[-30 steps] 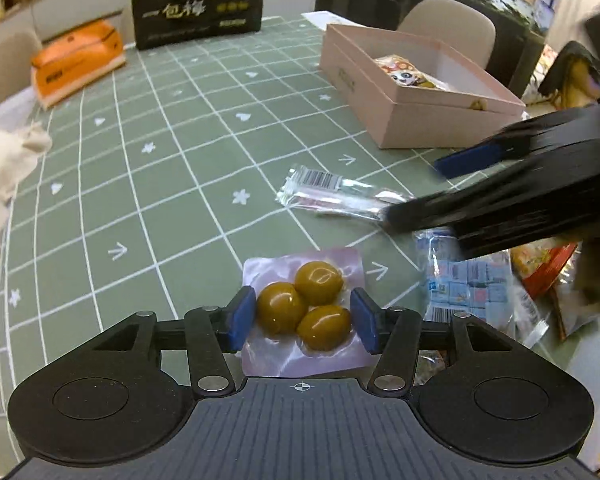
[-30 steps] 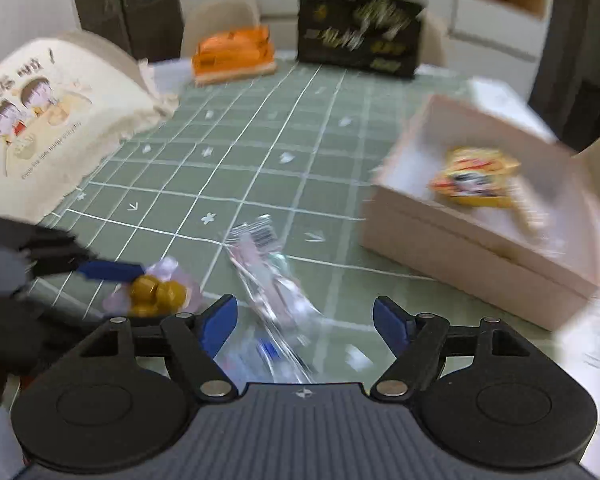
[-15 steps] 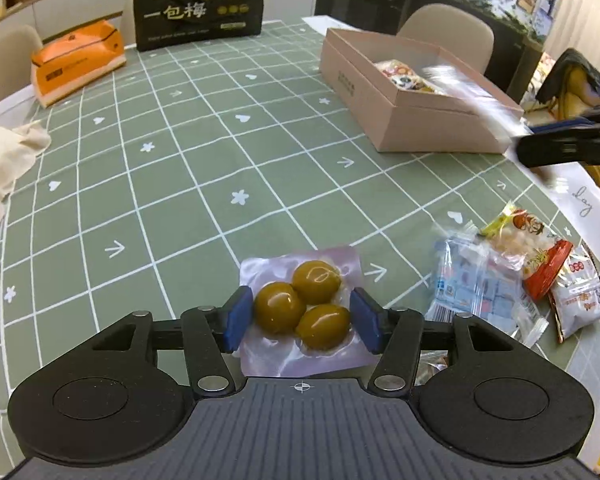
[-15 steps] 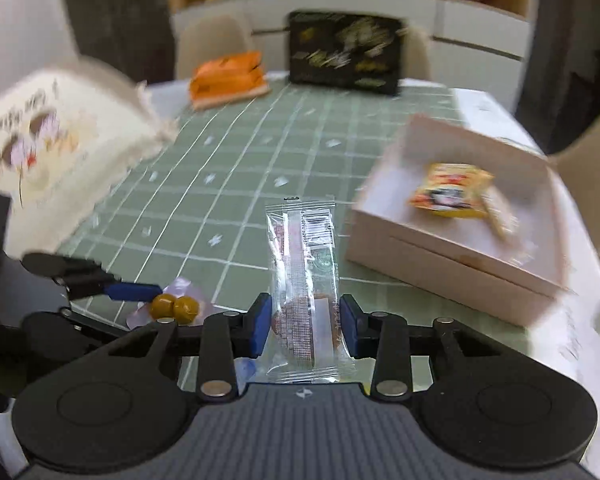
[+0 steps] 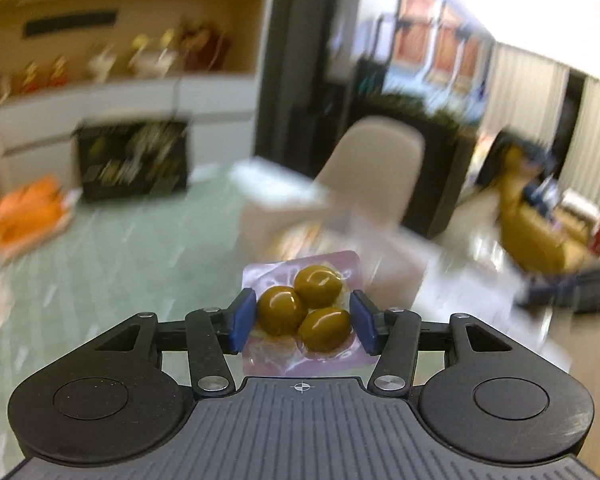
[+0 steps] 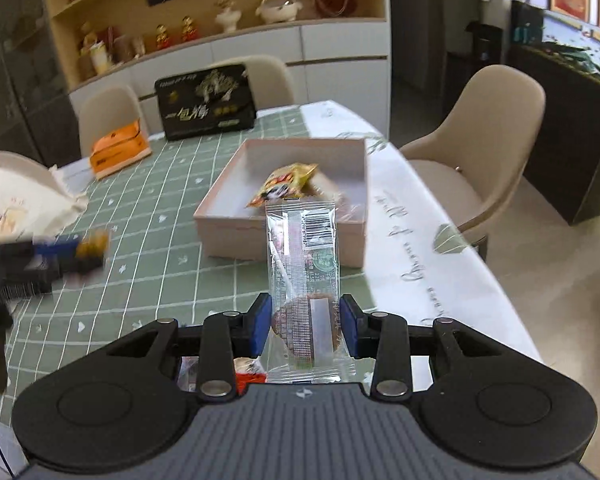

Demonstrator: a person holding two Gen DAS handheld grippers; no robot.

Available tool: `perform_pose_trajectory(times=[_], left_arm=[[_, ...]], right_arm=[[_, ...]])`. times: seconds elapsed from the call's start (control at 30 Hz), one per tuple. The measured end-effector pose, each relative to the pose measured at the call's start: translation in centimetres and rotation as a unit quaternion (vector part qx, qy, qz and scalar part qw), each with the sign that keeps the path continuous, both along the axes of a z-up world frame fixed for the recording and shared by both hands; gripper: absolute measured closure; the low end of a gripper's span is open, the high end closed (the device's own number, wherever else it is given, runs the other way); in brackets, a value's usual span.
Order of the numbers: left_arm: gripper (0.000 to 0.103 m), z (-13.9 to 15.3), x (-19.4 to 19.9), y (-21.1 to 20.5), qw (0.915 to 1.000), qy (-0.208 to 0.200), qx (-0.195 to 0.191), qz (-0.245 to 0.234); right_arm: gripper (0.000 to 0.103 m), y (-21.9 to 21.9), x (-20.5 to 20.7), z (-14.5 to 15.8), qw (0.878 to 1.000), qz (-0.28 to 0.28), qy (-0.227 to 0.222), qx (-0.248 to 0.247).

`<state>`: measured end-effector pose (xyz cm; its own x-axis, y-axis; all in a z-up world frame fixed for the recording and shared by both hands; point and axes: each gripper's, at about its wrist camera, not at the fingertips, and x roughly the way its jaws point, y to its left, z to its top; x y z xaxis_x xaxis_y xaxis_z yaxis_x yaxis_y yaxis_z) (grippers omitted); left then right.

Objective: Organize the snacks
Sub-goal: 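Grasp the clear cookie packet with right and drop it into the pink box, then grasp the wrapped round bun with left while right reaches toward a white packet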

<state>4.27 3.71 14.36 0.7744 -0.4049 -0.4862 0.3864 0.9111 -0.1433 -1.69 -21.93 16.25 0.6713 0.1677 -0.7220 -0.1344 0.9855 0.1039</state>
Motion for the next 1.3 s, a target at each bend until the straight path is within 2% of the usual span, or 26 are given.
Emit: perform_pose_trajectory(times=[0.07,0.1,0.17,0.2,0.27,0.33,0.4,0.5,0.57,0.6,0.63,0.67,0.77,0.93,1.1,1.2,1.3], left_arm=[[0.045,2.1,3.7,-2.1,0.9995,-0.01,-0.028,-0.003],[0.045,2.5,5.7,-3.0,0.9989,0.001,-0.046,-0.006],[0.046,1.8,10.4,-4.4,0.9937,0.075,-0.081,-0.019],[0.05,1.0,12.5,-4.4,0.9874,0.119,-0.103,-0.018],[0.052,0.0,13.9,-3.4,0.978,0.158,-0.136,0.009],[0.052,-0.4,12.7,-2.0,0.9772,0.146,-0.154,0.017],[0.052,-0.5,10.2,-1.0,0.9846,0.114,-0.132,0.017],[0.052,-2.0,7.0,-1.0,0.9948,0.084,-0.054,0.017],[0.052,-3.2,5.9,-1.8,0.995,0.098,-0.016,0.003],[0.052,-3.7,5.4,-2.0,0.9941,0.109,-0.002,-0.002],[0.052,-4.2,4.9,-2.1,0.9928,0.119,0.011,-0.005],[0.052,-4.4,4.4,-1.8,0.9922,0.123,0.017,-0.009],[0.052,-5.0,1.9,-0.5,0.9917,0.122,0.037,-0.019],[0.052,-6.8,-1.7,1.5,0.9842,0.163,0.059,-0.035],[0.052,-8.0,-5.1,0.6,0.9773,0.187,0.079,-0.059],[0.052,-8.9,-5.6,-0.8,0.9758,0.187,0.099,-0.054],[0.052,-9.3,-4.6,-2.3,0.9777,0.182,0.085,-0.062]], right_arm=[[0.067,-0.3,0.1,0.6,1.0,-0.003,-0.01,-0.001],[0.067,-0.3,0.2,0.9,1.0,-0.005,-0.014,-0.003],[0.067,-0.3,0.6,1.4,1.0,-0.01,-0.021,-0.005],[0.067,-0.3,0.8,1.5,1.0,-0.012,-0.022,-0.005],[0.067,-0.3,1.1,1.6,1.0,-0.018,-0.022,-0.007],[0.067,-0.5,1.3,1.9,0.999,-0.023,-0.023,-0.006],[0.067,-0.8,1.6,2.5,0.999,-0.025,-0.028,0.004],[0.067,-1.3,3.4,4.0,0.998,-0.021,-0.039,0.042],[0.066,-0.9,6.3,5.2,0.997,-0.016,-0.052,0.062],[0.058,-0.6,8.6,5.6,0.996,-0.014,-0.054,0.074],[0.045,-0.3,10.9,5.7,0.995,-0.015,-0.048,0.084],[0.04,0.1,13.0,5.5,0.995,-0.011,-0.036,0.088],[0.04,1.0,16.4,4.0,0.998,-0.025,-0.008,0.055],[0.04,0.6,12.7,0.4,0.999,-0.011,0.022,0.039],[0.04,1.9,6.3,-3.4,0.998,0.031,0.043,-0.045],[0.04,2.9,3.3,-5.2,0.995,0.059,0.071,-0.039],[0.04,4.0,1.0,-6.7,0.993,0.074,0.09,-0.028]])
